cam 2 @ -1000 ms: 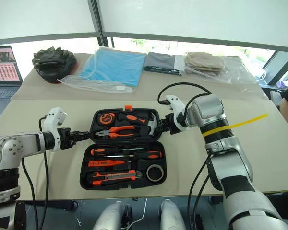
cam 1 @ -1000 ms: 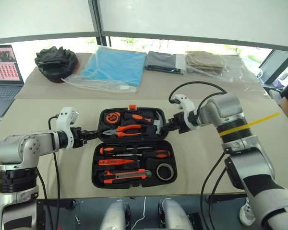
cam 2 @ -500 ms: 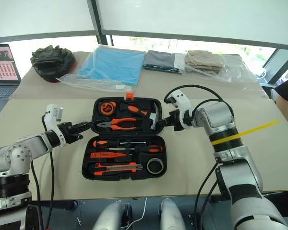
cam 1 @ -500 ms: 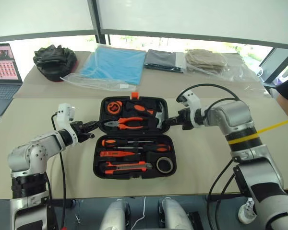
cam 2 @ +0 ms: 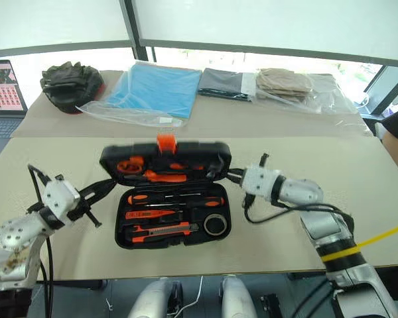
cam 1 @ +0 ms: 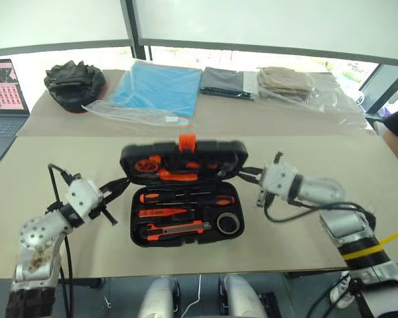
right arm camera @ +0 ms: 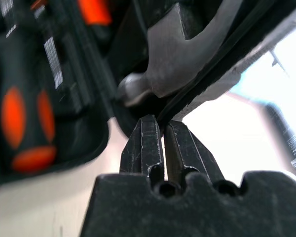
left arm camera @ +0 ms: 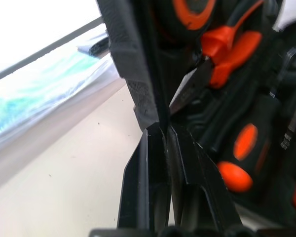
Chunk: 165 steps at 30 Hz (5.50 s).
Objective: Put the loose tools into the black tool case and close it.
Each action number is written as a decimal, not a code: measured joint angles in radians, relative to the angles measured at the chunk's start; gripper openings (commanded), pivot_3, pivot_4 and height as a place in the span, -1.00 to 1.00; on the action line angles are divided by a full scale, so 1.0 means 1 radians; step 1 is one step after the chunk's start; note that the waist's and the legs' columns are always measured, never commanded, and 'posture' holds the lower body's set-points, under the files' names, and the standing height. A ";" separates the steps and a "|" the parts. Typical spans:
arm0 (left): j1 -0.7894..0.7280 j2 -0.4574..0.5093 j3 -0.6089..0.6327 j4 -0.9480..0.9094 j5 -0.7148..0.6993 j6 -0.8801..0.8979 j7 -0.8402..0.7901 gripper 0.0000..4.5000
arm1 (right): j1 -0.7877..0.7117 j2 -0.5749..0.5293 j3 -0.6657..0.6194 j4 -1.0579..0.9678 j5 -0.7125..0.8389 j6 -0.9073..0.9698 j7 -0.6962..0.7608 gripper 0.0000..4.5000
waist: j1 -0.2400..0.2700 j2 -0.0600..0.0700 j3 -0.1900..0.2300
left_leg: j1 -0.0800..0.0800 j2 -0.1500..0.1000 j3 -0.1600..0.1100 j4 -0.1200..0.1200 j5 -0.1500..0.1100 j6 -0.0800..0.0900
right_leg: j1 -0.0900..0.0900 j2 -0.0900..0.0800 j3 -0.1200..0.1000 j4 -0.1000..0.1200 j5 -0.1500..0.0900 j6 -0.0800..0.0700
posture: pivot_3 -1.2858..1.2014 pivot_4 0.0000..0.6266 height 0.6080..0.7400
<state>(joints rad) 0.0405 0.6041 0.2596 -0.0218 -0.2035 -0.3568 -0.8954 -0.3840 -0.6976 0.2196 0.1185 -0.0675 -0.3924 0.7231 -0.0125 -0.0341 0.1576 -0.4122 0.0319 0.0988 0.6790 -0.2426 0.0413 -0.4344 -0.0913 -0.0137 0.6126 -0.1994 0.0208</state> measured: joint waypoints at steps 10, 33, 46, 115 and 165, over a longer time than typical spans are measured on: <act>0.207 0.104 0.045 0.068 0.004 -0.026 -0.022 0.47 | 0.160 -0.076 -0.046 0.095 -0.105 -0.139 -0.086 0.39 | 0.007 0.000 -0.001 | 0.008 0.002 0.001 0.001 -0.001 0.001 | 0.008 -0.001 0.001 0.001 -0.005 -0.004 | 0.03 -0.52 1.00; -0.349 0.113 -0.279 0.256 -0.003 0.436 -0.119 -0.99 | 0.402 -0.156 0.017 -0.526 0.327 0.627 0.249 -1.00 | 0.014 -0.001 -0.002 | 0.007 0.002 0.001 0.003 -0.001 0.001 | 0.007 0.002 0.000 0.001 -0.001 0.002 | 0.03 -0.52 1.00; -0.171 0.119 -0.151 0.119 -0.087 0.561 -0.103 -0.99 | 0.009 0.101 0.107 -0.187 0.123 0.635 0.139 -1.00 | -0.006 -0.001 -0.002 | 0.006 0.002 0.002 0.002 -0.001 0.001 | 0.005 0.001 0.001 0.002 -0.001 0.001 | 0.03 -0.52 1.00; -0.538 0.019 -0.419 0.013 -0.132 0.817 -0.128 -0.99 | 0.135 0.028 0.066 -0.438 0.275 0.849 0.269 -1.00 | 0.023 -0.001 -0.003 | 0.009 0.000 -0.002 0.004 -0.001 0.001 | 0.011 0.002 0.001 0.002 -0.001 0.003 | 0.03 -0.52 1.00; -0.534 0.017 -0.401 0.057 -0.108 0.798 -0.136 -0.99 | -0.041 0.196 0.102 -0.285 0.229 0.796 0.270 -1.00 | -0.002 0.000 -0.004 | 0.014 0.002 -0.001 0.004 0.001 -0.002 | 0.010 0.003 0.002 0.012 -0.005 0.000 | 0.03 -0.52 1.00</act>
<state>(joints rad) -0.4937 0.6210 -0.1411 0.0349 -0.3115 0.4416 -1.0318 -0.4249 -0.5016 0.3213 -0.1667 0.1613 0.4032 0.9936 -0.0150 -0.0343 0.1538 -0.3984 0.0336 0.0974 0.6827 -0.2414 0.0396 -0.4245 -0.0887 -0.0117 0.6247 -0.2042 0.0210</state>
